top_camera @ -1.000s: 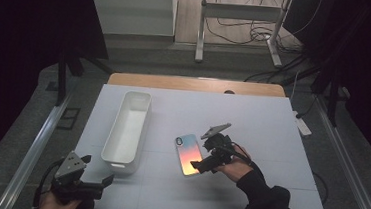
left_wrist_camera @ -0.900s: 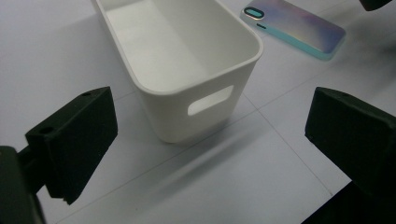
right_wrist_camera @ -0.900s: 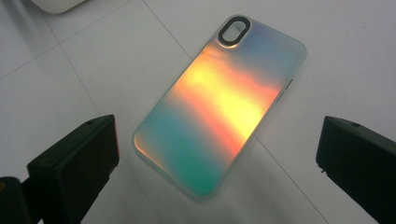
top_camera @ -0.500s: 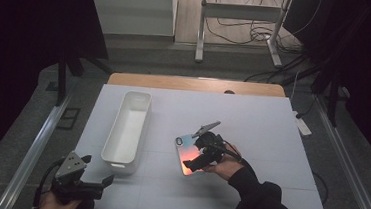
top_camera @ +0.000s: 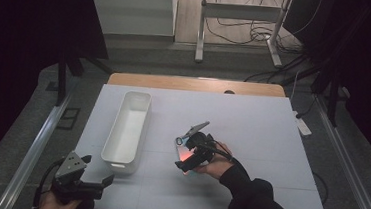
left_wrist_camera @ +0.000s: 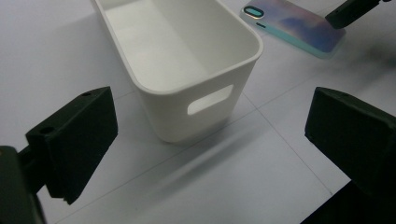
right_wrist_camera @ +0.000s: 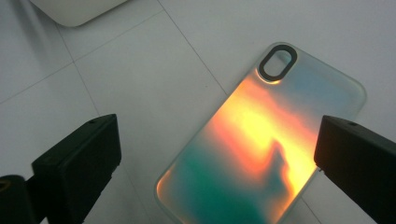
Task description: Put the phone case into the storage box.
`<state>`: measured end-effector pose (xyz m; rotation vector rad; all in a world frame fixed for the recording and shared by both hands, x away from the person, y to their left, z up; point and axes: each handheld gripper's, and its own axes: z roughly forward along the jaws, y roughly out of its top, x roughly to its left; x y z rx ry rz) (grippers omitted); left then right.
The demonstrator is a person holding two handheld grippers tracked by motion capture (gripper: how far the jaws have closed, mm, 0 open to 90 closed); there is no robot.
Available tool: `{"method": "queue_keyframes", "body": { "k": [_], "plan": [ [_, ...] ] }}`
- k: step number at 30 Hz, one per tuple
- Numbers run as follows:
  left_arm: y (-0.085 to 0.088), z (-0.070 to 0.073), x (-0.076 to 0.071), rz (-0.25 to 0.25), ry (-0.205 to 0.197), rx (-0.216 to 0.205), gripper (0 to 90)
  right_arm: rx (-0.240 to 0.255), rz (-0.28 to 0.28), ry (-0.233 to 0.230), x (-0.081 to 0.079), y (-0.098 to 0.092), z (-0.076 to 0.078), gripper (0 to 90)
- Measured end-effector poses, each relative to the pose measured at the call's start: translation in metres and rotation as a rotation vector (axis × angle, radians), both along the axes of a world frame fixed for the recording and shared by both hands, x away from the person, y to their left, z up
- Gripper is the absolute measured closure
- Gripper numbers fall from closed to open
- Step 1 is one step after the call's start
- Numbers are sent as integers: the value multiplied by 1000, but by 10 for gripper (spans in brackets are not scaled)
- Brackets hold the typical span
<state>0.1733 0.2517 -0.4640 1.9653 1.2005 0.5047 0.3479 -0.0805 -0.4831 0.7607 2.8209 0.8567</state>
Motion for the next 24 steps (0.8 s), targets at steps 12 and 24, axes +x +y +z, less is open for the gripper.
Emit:
{"method": "queue_keyframes", "body": {
  "k": [12, 24],
  "plan": [
    [0, 0, 0, -1, 0, -3, 33, 3, 48, 13, -1, 4, -1, 372],
    [0, 0, 0, -4, 1, -3, 34, 1, 124, 42, -5, 10, -6, 835]
  ]
}}
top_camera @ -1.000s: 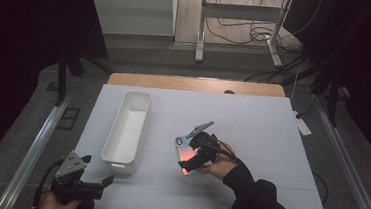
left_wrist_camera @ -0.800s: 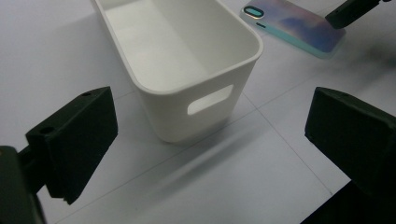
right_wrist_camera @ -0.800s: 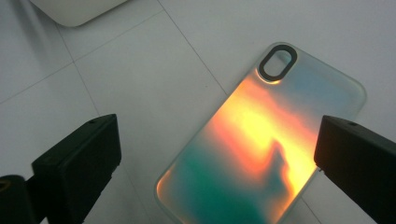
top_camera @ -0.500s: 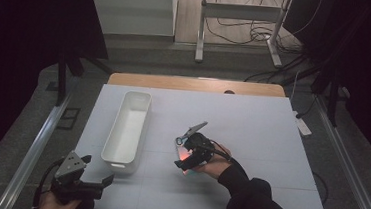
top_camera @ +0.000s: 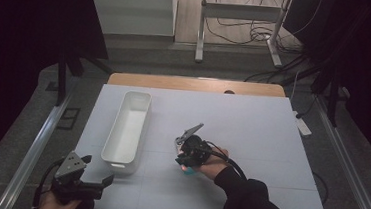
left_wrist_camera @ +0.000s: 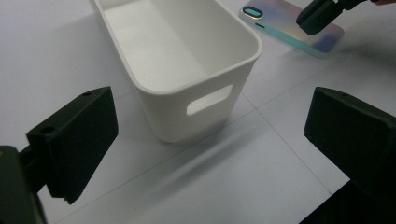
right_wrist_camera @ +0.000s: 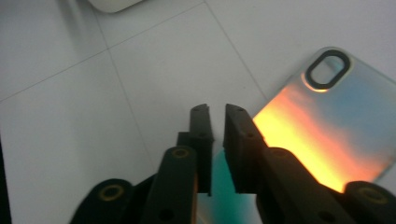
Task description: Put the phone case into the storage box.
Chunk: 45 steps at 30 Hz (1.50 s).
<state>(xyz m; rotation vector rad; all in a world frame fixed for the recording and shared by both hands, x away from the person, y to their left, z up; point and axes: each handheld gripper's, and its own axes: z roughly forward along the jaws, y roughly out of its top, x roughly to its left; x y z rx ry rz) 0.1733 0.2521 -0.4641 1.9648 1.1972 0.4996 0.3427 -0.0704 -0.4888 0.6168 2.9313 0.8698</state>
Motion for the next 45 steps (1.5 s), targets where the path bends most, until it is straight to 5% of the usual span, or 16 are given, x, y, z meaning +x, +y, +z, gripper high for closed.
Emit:
{"method": "queue_keyframes", "body": {
  "k": [8, 21, 45],
  "plan": [
    [0, 0, 0, -1, -1, -1, 35, -16, 33, 50, -4, 6, -10, 888],
    [0, 0, 0, -2, -1, -1, 36, -69, 44, 27, -10, 6, -23, 888],
    [-1, 0, 0, -3, 1, 0, 38, -81, -34, 34, 4, -28, -21, 888]
  ]
}}
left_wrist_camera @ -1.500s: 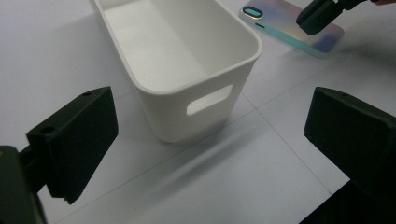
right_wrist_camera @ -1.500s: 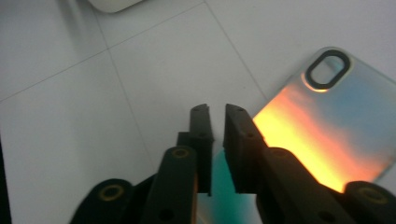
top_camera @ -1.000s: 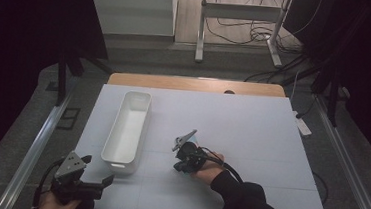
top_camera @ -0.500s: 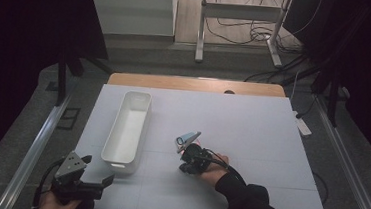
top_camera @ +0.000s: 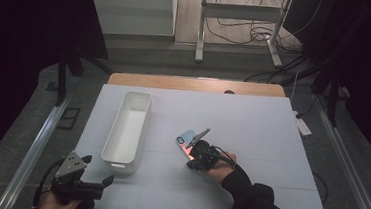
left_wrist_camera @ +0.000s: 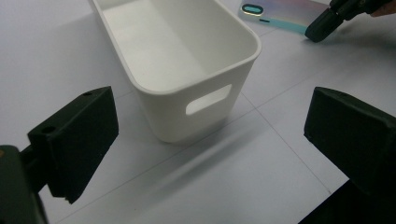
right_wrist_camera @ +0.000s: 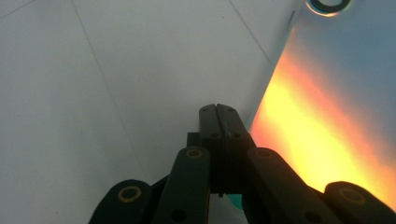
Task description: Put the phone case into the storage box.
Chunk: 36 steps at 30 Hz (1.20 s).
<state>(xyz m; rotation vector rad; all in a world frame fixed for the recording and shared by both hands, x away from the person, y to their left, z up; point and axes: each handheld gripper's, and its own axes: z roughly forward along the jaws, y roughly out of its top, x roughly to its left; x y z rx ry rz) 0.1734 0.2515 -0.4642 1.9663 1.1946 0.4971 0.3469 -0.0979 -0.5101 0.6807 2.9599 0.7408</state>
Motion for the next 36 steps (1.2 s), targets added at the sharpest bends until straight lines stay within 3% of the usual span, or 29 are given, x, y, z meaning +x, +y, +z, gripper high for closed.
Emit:
{"method": "queue_keyframes", "body": {
  "k": [11, 26, 36],
  "plan": [
    [0, 0, 0, -1, 1, 2, 39, -4, -57, -6, 13, -16, 1, 888],
    [0, 0, 1, -1, 1, 3, 39, -12, -69, -14, 13, -18, 3, 887],
    [-1, 0, 1, -2, 3, 6, 40, 17, -80, -48, 9, -20, 15, 723]
  ]
}}
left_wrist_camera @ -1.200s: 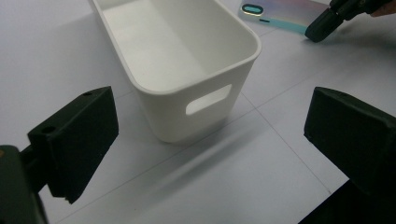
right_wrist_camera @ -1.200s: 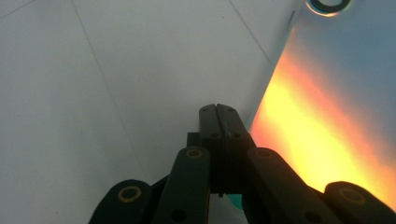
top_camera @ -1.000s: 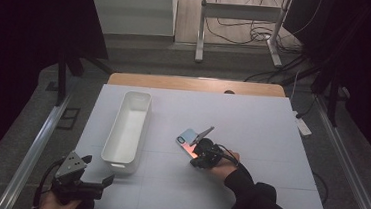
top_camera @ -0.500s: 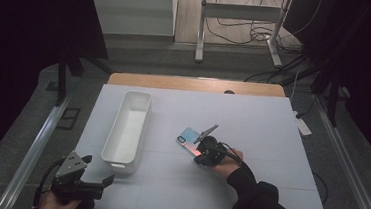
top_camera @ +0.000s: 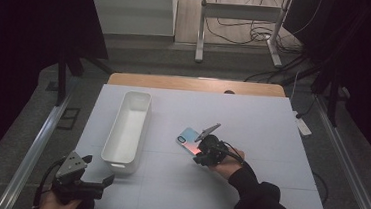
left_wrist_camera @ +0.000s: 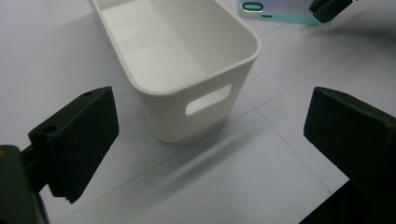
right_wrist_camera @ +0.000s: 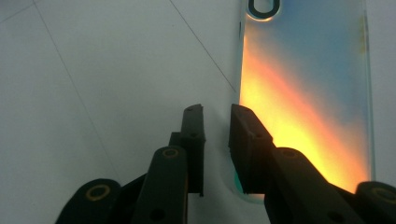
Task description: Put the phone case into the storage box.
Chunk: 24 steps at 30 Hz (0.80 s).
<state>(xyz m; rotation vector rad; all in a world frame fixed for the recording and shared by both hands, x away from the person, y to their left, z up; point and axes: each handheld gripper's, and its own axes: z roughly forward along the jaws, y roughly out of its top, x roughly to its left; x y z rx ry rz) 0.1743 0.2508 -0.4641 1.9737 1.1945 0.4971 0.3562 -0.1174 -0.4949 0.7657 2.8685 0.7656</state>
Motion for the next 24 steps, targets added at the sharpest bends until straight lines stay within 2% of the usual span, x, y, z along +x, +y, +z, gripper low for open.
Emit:
{"method": "queue_keyframes", "body": {
  "k": [5, 9, 11, 12, 16, 24],
  "plan": [
    [0, 0, 0, 0, 1, 1, 40, 7, 10, 0, -1, 1, 2, 675],
    [0, 0, 0, 0, 2, 1, 40, 15, 11, -24, -1, 1, 6, 612],
    [0, 0, 0, 0, 2, 2, 40, 15, 6, -32, -1, 1, 7, 593],
    [0, 0, 0, 0, 2, 2, 41, 17, 1, -40, 0, 1, 7, 543],
    [0, 0, 1, 1, 1, 2, 41, 14, -10, -39, 1, 0, 8, 500],
    [0, 0, 1, 1, 2, 2, 41, 1, -45, -40, 7, -4, 11, 359]
  ]
}}
